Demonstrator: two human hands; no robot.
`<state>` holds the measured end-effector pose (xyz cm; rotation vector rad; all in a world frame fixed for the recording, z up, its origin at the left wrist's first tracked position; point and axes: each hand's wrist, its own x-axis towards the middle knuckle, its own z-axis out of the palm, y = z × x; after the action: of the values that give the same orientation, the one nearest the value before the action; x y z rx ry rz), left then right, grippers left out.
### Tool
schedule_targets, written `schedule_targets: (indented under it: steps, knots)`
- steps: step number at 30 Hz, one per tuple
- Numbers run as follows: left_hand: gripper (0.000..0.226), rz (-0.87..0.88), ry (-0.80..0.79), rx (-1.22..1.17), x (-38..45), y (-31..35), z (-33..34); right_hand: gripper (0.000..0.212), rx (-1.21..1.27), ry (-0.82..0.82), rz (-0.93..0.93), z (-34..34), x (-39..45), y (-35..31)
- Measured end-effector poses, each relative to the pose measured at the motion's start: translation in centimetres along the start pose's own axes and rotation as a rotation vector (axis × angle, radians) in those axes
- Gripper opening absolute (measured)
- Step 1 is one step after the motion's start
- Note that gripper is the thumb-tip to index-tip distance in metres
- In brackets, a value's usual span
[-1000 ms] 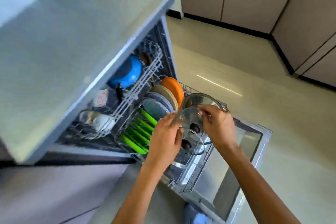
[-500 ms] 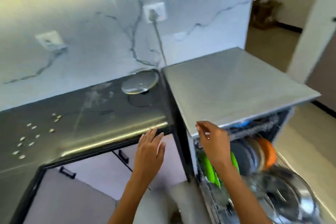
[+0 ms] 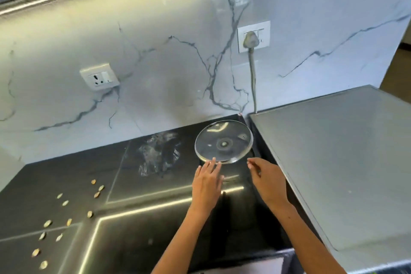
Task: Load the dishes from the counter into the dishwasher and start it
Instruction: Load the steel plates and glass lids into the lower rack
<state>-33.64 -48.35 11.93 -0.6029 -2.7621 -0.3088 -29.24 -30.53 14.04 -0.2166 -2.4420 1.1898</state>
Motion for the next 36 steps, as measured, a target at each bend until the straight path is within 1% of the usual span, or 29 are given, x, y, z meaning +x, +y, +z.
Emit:
schedule_targets:
  steps: [3,5,8,12,17,19,22,24,25,27,29,31,32,35,36]
  knots:
    - [0.055,0.083,-0.109,0.067,3.7,-1.3,1.9,0.019,-0.032,-0.022,0.032,1.3,1.7,0.3]
    - [0.052,0.140,-0.140,0.071,5.2,-1.9,3.1,0.019,-0.054,-0.023,0.048,1.7,2.4,0.7]
    - [0.037,0.217,-0.089,0.069,6.1,-2.4,3.8,0.019,-0.083,-0.026,0.051,1.5,2.8,1.5]
    - [0.029,0.214,-0.043,0.001,6.2,-2.2,2.6,0.021,-0.113,0.008,0.062,0.1,2.3,2.5]
    - [0.020,0.277,-0.020,-0.003,5.6,-1.0,0.4,0.020,-0.121,0.086,0.042,-3.7,-0.2,3.6]
    - [0.016,0.332,-0.031,-0.015,4.4,0.4,-0.8,0.019,-0.136,0.116,0.015,-5.8,-1.8,4.0]
    - [0.023,0.415,-0.026,-0.022,2.0,4.0,-3.1,0.017,-0.158,0.170,-0.016,-9.2,-4.8,4.8]
    - [0.010,0.481,0.003,-0.017,0.1,7.3,-4.8,0.017,-0.164,0.210,-0.014,-11.9,-7.4,5.4]
    - [0.008,0.507,0.016,-0.025,-1.0,9.3,-5.6,0.017,-0.167,0.231,-0.017,-13.6,-8.9,5.7]
    - [0.020,0.530,0.004,-0.072,-3.0,12.9,-6.7,0.018,-0.189,0.256,-0.055,-16.6,-11.6,6.2]
    - [0.020,0.573,-0.004,-0.123,-5.2,16.9,-7.6,0.023,-0.256,0.253,-0.105,-20.3,-15.1,6.7]
    - [0.018,0.676,0.007,-0.152,-7.3,21.4,-8.2,0.029,-0.335,0.252,-0.107,-24.1,-18.8,7.5]
    - [0.013,0.738,0.011,-0.152,-8.1,23.5,-8.4,0.032,-0.355,0.261,-0.092,-25.5,-20.4,8.1]
    - [0.027,0.916,-0.002,-0.220,-10.7,30.4,-7.9,0.044,-0.405,0.327,-0.024,-30.3,-25.6,10.7]
    - [0.025,0.961,-0.012,-0.250,-11.4,32.4,-7.6,0.045,-0.412,0.345,-0.008,-31.6,-27.1,11.5]
